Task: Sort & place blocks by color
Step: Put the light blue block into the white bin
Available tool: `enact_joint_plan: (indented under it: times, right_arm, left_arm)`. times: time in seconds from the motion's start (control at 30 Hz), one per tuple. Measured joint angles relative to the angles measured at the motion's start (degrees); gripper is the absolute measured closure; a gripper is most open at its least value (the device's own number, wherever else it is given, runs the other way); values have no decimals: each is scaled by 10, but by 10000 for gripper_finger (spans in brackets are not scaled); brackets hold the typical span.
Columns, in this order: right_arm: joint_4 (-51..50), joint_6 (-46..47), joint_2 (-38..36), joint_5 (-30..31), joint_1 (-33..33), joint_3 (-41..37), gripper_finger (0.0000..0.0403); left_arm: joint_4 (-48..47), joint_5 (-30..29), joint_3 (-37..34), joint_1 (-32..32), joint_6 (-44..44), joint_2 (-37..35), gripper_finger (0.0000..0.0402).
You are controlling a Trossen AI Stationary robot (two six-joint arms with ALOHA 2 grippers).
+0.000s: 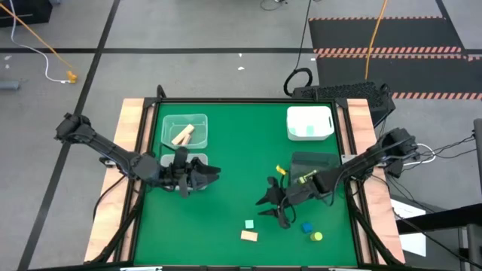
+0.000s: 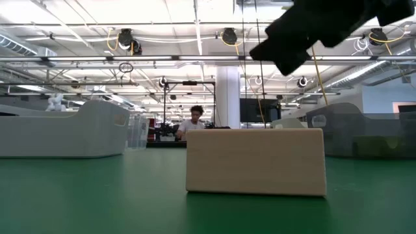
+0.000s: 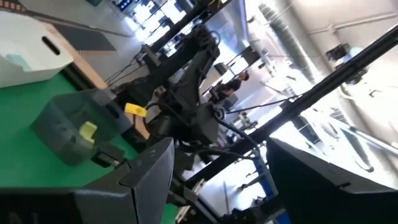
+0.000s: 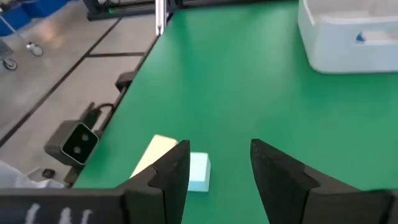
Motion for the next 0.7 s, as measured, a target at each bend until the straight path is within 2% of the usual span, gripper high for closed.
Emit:
enact_joint_plan:
  times: [0.2, 0.5, 0.7]
  right_arm:
    - [71, 3, 64, -2, 18, 0, 245]
    - [258, -9, 162, -47, 22, 0, 245]
    - [291, -62, 194, -13, 22, 0, 245]
  left_arm:
    - [54, -2, 0, 0, -5, 45, 146]
    - [106, -1, 0, -8, -28, 103, 146]
    - [107, -1, 0, -8, -65, 114, 146]
